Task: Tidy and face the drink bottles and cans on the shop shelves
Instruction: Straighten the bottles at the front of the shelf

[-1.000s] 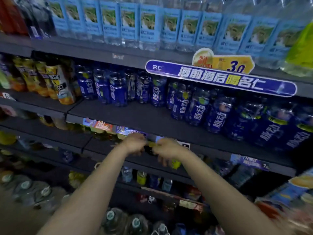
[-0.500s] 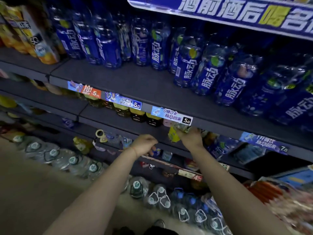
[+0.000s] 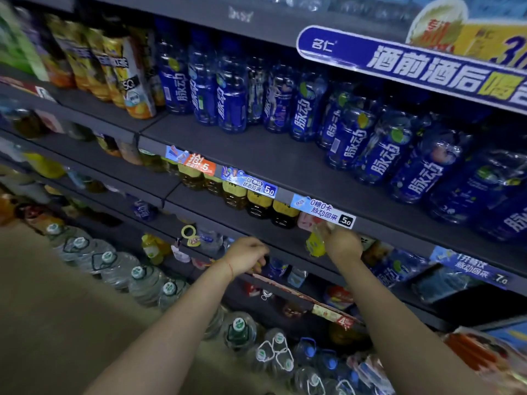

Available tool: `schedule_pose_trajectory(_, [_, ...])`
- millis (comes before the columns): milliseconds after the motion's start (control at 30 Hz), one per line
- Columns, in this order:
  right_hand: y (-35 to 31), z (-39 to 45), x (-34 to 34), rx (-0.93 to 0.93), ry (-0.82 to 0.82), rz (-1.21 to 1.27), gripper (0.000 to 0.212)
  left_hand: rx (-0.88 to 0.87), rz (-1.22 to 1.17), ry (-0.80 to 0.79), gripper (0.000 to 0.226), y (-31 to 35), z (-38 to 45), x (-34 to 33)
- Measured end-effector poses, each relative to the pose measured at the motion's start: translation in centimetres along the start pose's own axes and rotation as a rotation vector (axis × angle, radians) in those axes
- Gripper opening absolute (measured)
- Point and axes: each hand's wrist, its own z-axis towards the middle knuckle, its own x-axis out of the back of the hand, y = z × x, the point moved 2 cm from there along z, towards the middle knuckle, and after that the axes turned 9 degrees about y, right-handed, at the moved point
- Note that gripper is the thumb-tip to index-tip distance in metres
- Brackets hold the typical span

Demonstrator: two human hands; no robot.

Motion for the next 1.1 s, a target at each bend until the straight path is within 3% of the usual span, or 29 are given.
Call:
schedule_pose_trajectory(200, [-1.9,-3.3,0.5,0.075,0.008,0.129,0.036,-0.061,0.033,-0.023,0.014,-0.5,-1.2,1.5])
schedule_pose_trajectory(333, [-5.2,-7.0,1.4,0.114,-0.074,0.319,0.034,-0.197,0.178,-0.17,0.063,-0.4,-2.2,2.4])
schedule_pose_trajectory(400, [-7.6,-8.3,2.2,0.101,-0.053,0.444,0.039,-0.246,0.171,-0.164,0.066,0.1,-3.3,2.8])
schedule_pose_trajectory(500, [-11.4,-9.7,4.9,0.093,-0.016,0.659,0.041,-0.341,-0.04,-0.033,0.047,2.0,-5.4,4.4])
schedule_pose_trajectory(567, [-13.8,-10.4,7.7,0.206,-0.061,0.733,0.04,-0.415,-0.205,0.047,0.045,3.9,-6.7,6.1])
schedule_pose_trajectory(733, [-16.6,-11.9,14.7,0.42,-0.468,0.689,0.053,-0.524,-0.548,0.111,0.043,10.7,-10.0,11.6])
schedule_pose_trajectory(833, [-17.6,-12.2,18.8,0.53,-0.303,0.639,0.058,-0.734,-0.515,0.103,0.054,16.5,-13.0,13.8])
schedule_pose_trajectory(1000, [-18.7,-11.1,26.8,0.652,0.067,0.745,0.062,-1.041,-0.475,0.061,0.039,25.0,-16.2,13.5])
schedule_pose_trajectory(1100, [-18.2,-9.4,31.1,0.609,0.294,0.75,0.05,-1.028,-0.435,0.192,0.048,28.7,-15.4,12.5])
